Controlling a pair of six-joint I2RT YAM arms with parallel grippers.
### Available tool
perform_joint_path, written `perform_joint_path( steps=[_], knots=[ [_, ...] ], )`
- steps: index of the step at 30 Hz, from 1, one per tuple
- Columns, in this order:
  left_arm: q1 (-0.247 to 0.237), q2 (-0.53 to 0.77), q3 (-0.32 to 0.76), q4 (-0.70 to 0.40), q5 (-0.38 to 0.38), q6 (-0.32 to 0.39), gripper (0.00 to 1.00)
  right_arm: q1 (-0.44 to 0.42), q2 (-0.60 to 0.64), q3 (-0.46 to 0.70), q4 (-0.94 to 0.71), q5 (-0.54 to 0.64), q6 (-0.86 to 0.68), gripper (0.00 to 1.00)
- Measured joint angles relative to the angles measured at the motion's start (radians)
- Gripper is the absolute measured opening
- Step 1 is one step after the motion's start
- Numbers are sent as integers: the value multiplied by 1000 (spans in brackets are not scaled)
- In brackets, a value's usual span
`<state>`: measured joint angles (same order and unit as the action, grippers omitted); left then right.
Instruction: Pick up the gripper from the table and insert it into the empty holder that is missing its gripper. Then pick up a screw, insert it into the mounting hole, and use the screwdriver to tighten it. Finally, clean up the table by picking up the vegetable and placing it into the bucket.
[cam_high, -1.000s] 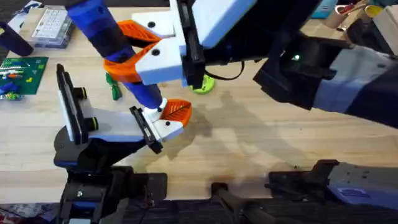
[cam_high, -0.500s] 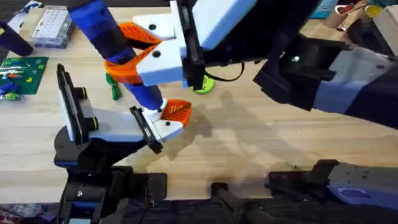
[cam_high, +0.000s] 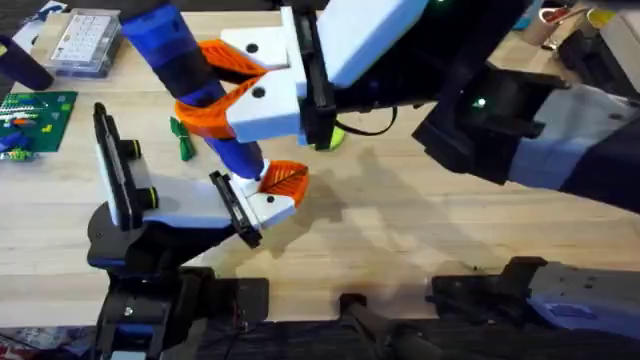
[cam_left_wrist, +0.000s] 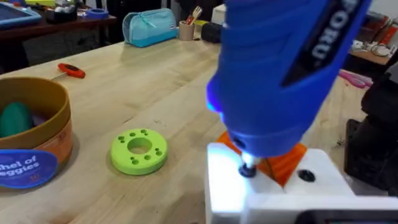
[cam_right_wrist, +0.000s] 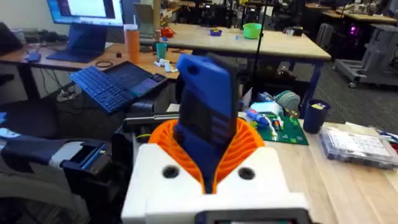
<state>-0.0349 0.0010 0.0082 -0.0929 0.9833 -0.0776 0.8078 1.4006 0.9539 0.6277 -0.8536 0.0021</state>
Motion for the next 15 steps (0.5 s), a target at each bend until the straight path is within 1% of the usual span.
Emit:
perform_joint_path(
  steps=[12, 15],
  knots=[
    [0, 0, 0, 0, 1, -7, 11, -1, 0, -2, 0, 1, -3, 48],
    [0, 0, 0, 1, 0, -6, 11, 0, 0, -11, 32, 0, 4, 49]
  ],
)
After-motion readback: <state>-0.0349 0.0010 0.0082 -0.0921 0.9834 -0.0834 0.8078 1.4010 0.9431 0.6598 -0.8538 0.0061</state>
